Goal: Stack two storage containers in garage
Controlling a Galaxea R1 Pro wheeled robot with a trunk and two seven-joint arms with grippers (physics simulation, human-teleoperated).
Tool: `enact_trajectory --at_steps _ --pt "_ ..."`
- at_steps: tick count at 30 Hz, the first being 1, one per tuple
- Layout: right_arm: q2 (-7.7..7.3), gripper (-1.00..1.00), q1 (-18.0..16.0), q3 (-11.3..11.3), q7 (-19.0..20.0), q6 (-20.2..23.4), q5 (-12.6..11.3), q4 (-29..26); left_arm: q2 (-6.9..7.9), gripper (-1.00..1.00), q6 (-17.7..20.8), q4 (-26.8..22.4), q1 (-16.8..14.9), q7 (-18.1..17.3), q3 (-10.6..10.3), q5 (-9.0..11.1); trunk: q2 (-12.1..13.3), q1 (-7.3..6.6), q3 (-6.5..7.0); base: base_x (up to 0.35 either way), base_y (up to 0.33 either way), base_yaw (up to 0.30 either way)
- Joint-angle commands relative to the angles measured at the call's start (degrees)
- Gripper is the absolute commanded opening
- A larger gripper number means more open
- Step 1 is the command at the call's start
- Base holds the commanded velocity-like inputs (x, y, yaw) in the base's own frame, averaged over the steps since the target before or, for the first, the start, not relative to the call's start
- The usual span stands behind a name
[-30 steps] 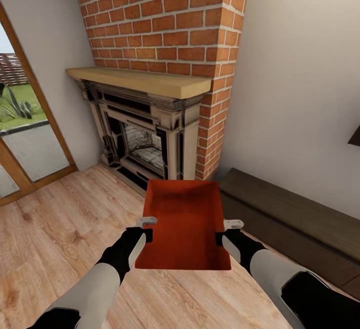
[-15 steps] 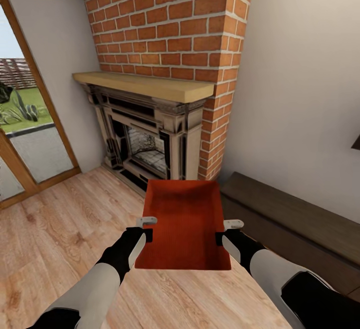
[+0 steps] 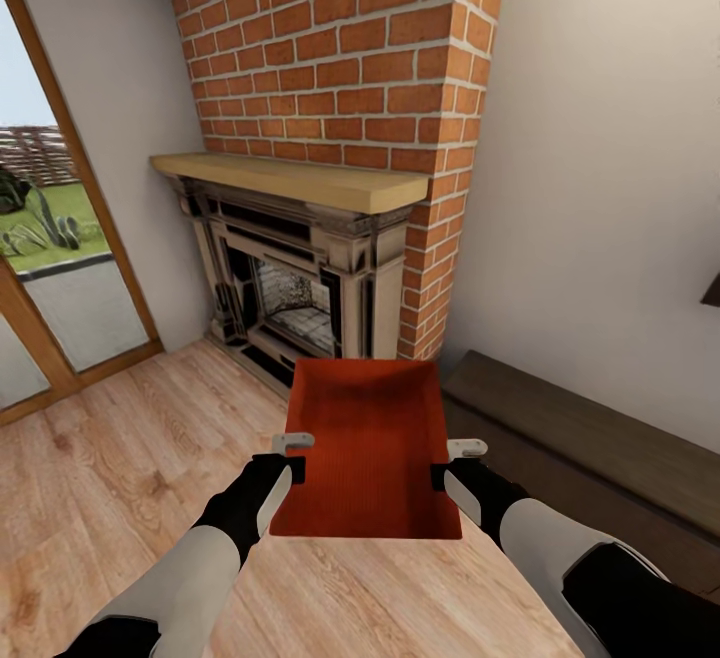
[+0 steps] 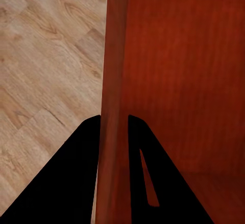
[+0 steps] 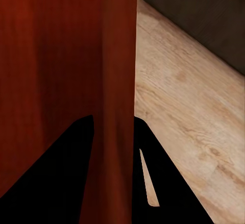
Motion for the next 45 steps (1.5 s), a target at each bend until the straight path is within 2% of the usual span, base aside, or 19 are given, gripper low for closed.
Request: enact_trajectory --at_steps 1,37,45 --pt "-0.50 -1.00 -0.09 0.08 -0.20 -3.86 0.52 -0.23 0.09 -1.00 0.59 1.32 -0.01 0.62 -0.52 0.84 -0.13 0.04 -0.03 0.000 0.000 0.000" --pt "-0.50 -1.00 -0.09 0.00 -0.20 -3.86 0.49 -0.23 0.02 -1.00 0.59 1.32 -0.01 0.62 -0.52 0.65 -0.13 0.04 3.16 0.000 0.000 0.000" --pt "-0.50 -1.00 -0.08 0.00 -0.20 -3.82 0.44 -0.23 0.02 -1.00 0.59 1.32 -0.01 0.63 -0.52 0.65 -0.13 0.04 3.30 0.000 0.000 0.000"
